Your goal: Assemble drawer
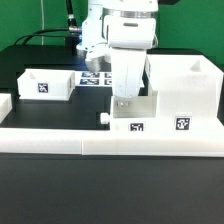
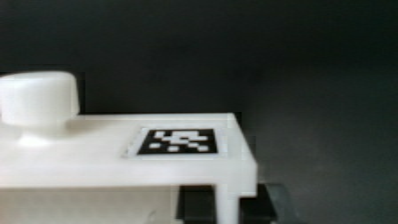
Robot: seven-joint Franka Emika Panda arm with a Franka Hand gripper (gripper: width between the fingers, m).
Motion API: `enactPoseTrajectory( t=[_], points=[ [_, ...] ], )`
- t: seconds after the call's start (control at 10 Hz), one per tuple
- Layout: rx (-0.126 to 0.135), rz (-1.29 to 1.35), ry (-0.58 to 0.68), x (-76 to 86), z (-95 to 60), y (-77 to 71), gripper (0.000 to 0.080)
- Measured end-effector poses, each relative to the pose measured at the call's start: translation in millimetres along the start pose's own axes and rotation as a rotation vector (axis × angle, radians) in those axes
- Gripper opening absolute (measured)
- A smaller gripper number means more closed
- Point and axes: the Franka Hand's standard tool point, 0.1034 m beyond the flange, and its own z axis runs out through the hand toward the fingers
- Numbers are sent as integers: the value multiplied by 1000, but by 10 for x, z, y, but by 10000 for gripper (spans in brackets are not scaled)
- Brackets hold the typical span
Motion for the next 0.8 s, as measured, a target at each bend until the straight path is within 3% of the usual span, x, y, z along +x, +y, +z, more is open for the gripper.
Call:
enactPoseTrajectory(
  t=[0.1,0.2,0.5,0.6,0.7,0.8],
  points=[
    [2,0,0,3,-5,-1,112],
    [11,-1,-3,24,-48,3,112],
    [39,2,-13,60,-299,52,589],
    [44,4,-17,39,-396,56,589],
    [39,1,-19,-9,-458,76,637],
    [45,-74,-22,-162,-489,87,637]
  ],
)
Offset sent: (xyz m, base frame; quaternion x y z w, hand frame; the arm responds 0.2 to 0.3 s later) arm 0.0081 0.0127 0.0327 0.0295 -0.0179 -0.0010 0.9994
